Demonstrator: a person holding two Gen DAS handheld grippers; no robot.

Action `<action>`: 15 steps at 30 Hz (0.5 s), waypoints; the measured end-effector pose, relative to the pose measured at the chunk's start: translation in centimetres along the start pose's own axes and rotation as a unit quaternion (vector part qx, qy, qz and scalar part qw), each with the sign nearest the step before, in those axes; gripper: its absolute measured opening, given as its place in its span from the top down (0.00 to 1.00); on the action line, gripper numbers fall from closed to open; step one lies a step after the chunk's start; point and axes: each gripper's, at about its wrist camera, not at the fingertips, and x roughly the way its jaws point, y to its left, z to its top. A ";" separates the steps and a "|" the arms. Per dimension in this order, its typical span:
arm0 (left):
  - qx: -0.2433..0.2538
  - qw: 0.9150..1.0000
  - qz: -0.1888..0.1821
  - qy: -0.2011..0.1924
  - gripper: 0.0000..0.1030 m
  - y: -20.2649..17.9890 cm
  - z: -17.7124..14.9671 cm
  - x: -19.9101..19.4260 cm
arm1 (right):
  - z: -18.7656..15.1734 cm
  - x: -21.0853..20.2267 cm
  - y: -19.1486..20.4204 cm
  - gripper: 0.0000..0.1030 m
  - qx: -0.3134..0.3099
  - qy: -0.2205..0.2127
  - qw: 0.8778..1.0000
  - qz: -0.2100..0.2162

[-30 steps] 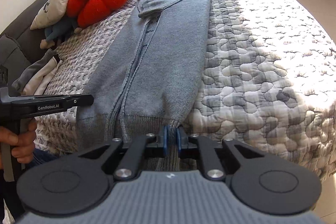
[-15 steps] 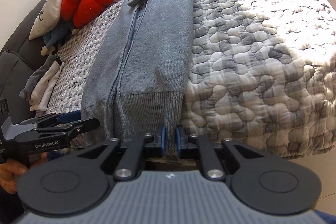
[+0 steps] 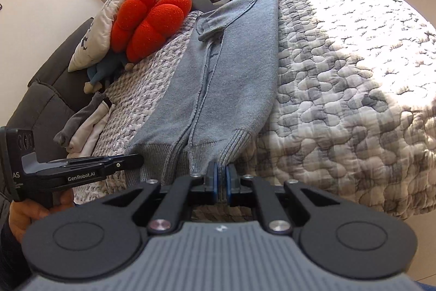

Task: Fold clothes
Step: 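Grasp the hem with both grippers and fold it up toward the collar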

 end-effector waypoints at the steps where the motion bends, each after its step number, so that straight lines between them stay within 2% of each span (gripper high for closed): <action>1: -0.009 1.000 -0.001 -0.002 0.92 0.3 0.5 -0.1 | 0.5 -0.2 0.1 0.91 0.000 -0.006 1.000 0.004; 4: -0.026 1.000 -0.001 -0.012 0.92 1.0 2.6 -0.3 | 2.5 -0.4 0.2 0.91 0.000 -0.021 1.000 0.007; 8: -0.042 0.999 0.003 -0.024 0.92 1.9 6.5 0.4 | 6.8 0.4 0.5 0.91 -0.014 -0.033 0.999 -0.001; 15: -0.097 0.995 0.020 -0.014 0.92 5.0 14.1 6.2 | 15.2 6.5 -0.4 0.91 0.016 -0.024 0.999 -0.035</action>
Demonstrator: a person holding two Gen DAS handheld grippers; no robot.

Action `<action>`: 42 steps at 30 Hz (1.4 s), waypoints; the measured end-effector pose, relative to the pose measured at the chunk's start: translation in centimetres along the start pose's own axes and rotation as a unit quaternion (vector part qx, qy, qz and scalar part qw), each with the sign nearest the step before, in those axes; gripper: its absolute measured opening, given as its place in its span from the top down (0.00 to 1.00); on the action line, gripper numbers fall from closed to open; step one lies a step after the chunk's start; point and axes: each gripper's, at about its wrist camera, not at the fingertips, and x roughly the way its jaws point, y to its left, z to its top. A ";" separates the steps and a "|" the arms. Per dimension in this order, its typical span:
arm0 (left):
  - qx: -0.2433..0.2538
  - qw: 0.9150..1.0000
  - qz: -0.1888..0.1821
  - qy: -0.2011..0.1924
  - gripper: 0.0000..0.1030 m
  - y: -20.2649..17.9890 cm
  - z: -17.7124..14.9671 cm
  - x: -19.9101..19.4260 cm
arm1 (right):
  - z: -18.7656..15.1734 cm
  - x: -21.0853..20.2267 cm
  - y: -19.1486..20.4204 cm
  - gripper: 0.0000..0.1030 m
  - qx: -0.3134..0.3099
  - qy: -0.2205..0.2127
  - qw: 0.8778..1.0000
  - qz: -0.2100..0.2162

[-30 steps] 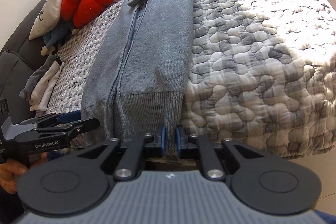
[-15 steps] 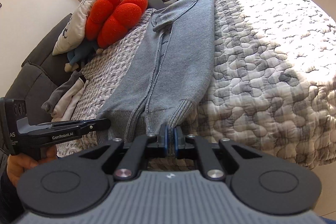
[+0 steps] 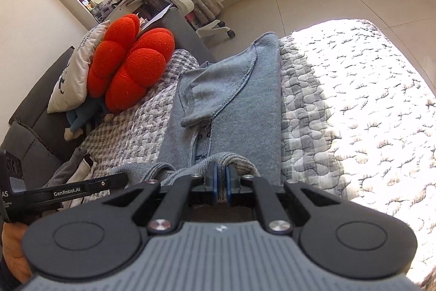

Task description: Fold clothes

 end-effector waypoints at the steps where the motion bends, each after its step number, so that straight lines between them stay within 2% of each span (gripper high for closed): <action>1: -0.014 1.000 0.004 0.005 0.92 0.4 0.8 1.0 | 0.7 1.0 -0.3 0.91 0.009 0.002 1.000 -0.003; 6: -0.048 0.999 0.015 0.006 0.92 1.8 4.3 4.7 | 3.7 4.8 -1.7 0.91 0.034 0.000 0.999 -0.011; 12: -0.095 0.995 -0.004 0.020 0.91 4.2 6.9 8.6 | 6.3 8.0 -3.3 0.91 0.050 0.005 0.999 -0.010; 17: -0.126 0.992 -0.003 0.000 0.80 6.9 7.5 8.7 | 7.0 8.5 -4.2 0.86 0.067 -0.007 0.998 -0.004; 19: -0.129 0.992 -0.008 -0.009 0.78 7.4 7.4 8.2 | 7.2 8.0 -4.5 0.84 0.077 -0.022 0.997 -0.008; 20: -0.127 0.992 -0.010 -0.015 0.75 7.5 7.3 7.9 | 7.3 7.7 -4.7 0.79 0.085 -0.030 0.996 -0.006; 21: -0.121 0.992 -0.013 -0.018 0.73 7.4 7.0 7.6 | 7.3 7.4 -4.8 0.68 0.087 -0.036 0.996 -0.007; 23: -0.106 0.994 -0.020 -0.018 0.66 7.0 6.4 7.3 | 7.1 6.9 -4.7 0.59 0.074 -0.042 0.996 -0.015; 27: -0.088 0.996 -0.017 -0.006 0.65 6.1 5.1 7.6 | 6.4 6.4 -4.0 0.59 0.035 -0.037 0.998 -0.033; 32: -0.087 0.996 -0.002 0.021 0.65 5.5 3.3 8.2 | 4.4 6.5 -2.5 0.59 -0.006 0.006 1.000 -0.026; 37: -0.076 0.997 -0.008 0.026 0.65 5.0 2.1 7.4 | 2.9 6.0 -2.7 0.59 0.029 0.044 0.999 0.003; 42: -0.064 0.998 0.021 0.011 0.65 4.4 0.9 7.2 | 2.3 5.7 -2.8 0.59 0.009 0.048 0.999 -0.014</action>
